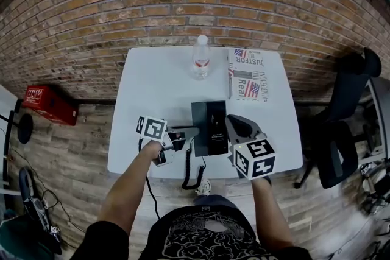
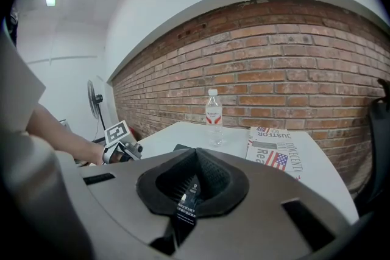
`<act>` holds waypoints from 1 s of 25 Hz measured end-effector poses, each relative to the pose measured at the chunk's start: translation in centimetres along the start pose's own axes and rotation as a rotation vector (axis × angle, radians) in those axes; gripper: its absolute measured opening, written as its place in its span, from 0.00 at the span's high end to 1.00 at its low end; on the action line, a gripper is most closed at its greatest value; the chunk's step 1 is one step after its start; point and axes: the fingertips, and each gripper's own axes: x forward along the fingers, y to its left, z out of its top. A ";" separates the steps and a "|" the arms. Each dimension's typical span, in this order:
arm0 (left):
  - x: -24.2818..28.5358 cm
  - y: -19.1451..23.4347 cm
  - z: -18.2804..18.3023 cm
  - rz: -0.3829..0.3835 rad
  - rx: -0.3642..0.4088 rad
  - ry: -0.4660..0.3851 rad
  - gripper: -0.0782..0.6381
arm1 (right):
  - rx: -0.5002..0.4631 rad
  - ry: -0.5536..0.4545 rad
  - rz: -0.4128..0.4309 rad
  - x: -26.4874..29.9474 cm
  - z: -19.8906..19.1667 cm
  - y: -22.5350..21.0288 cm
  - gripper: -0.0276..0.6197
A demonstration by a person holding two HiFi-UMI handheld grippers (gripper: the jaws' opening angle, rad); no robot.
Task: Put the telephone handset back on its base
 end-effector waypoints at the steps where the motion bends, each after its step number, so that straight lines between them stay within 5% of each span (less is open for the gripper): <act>1: 0.0 0.0 0.0 0.001 -0.004 0.002 0.79 | 0.000 0.000 0.002 0.0 0.0 0.0 0.95; 25: -1.2 0.5 0.5 0.099 0.025 -0.037 0.75 | 0.005 -0.010 0.029 0.5 0.2 1.1 0.95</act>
